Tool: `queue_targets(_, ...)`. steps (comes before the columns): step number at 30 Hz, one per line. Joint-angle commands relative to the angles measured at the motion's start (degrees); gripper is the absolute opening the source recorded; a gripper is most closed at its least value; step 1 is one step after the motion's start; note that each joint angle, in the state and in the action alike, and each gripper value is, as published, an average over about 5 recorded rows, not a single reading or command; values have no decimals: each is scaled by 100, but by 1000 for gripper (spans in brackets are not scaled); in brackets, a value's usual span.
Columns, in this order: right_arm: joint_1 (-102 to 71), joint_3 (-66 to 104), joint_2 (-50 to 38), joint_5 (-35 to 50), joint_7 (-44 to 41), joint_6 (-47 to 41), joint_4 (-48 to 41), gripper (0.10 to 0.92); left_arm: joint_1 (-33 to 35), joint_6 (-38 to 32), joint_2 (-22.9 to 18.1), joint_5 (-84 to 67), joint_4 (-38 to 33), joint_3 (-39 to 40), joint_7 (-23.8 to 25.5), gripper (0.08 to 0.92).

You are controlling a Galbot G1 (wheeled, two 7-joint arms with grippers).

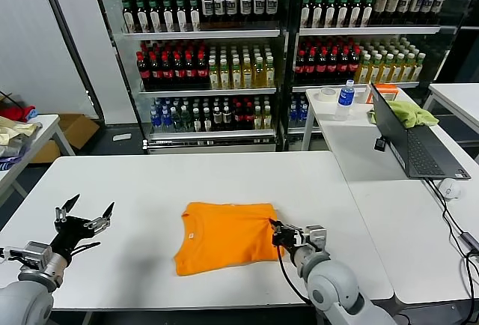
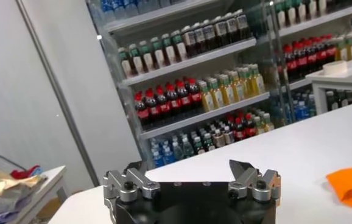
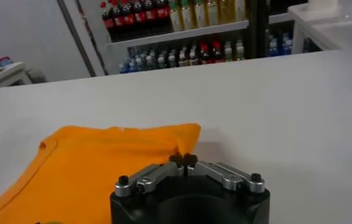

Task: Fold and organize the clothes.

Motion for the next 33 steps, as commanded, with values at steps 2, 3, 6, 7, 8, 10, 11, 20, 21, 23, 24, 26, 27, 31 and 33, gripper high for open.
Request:
queue_targets(2, -421, 606, 65, -945, -381, 115, -38, 106, -138, -804, -6, -33, 12, 363, 138, 823)
queue_targets(3, -403, 624, 86, -987, -408, 137, -74, 106, -152, -823, -5, -34, 9, 376, 155, 823)
queue_targets(6, -328, 657, 146, -1055, -503, 205, -187, 106, -195, -835, 11, -37, 29, 414, 174, 823)
queue_targets(7, -307, 658, 162, -1068, -522, 222, -212, 106, -211, -832, 18, -38, 38, 428, 177, 823)
queue_targets(8, -294, 654, 176, -1108, -514, 221, -221, 106, -226, -831, 25, -39, 45, 441, 182, 823)
queue_targets(10, -317, 644, 194, -1225, -419, 151, -166, 106, -253, -823, 39, -87, 42, 469, 202, 823)
queue_targets(11, -355, 642, 195, -1287, -361, 102, -100, 106, -269, -809, 45, -141, 31, 486, 213, 823)
queue_targets(20, -768, 1272, 15, -1961, -642, 6, 687, 215, -631, -492, 8, -364, -35, 734, 265, 823)
queue_targets(21, -804, 1438, -21, -2072, -701, 7, 782, 250, -671, -462, -8, -371, -45, 772, 263, 823)
queue_targets(23, -853, 1755, -96, -2143, -768, 7, 949, 302, -748, -436, -46, -361, -51, 855, 259, 823)
queue_targets(24, -867, 1920, -131, -2147, -810, 7, 1015, 328, -777, -431, -65, -350, -49, 889, 257, 823)
queue_targets(26, -854, 2150, -174, -2194, -890, 18, 1061, 380, -831, -356, -111, -337, -51, 935, 226, 823)
queue_targets(27, -837, 2238, -183, -2229, -934, 43, 1054, 406, -858, -302, -142, -338, -55, 946, 201, 823)
queue_targets(31, -790, 2433, -149, -2698, -1073, 315, 887, 518, -949, -175, -279, -359, -56, 938, 114, 823)
queue_targets(33, -781, 2444, -129, -2881, -1102, 607, 736, 579, -958, -190, -323, -355, -51, 927, 110, 823)
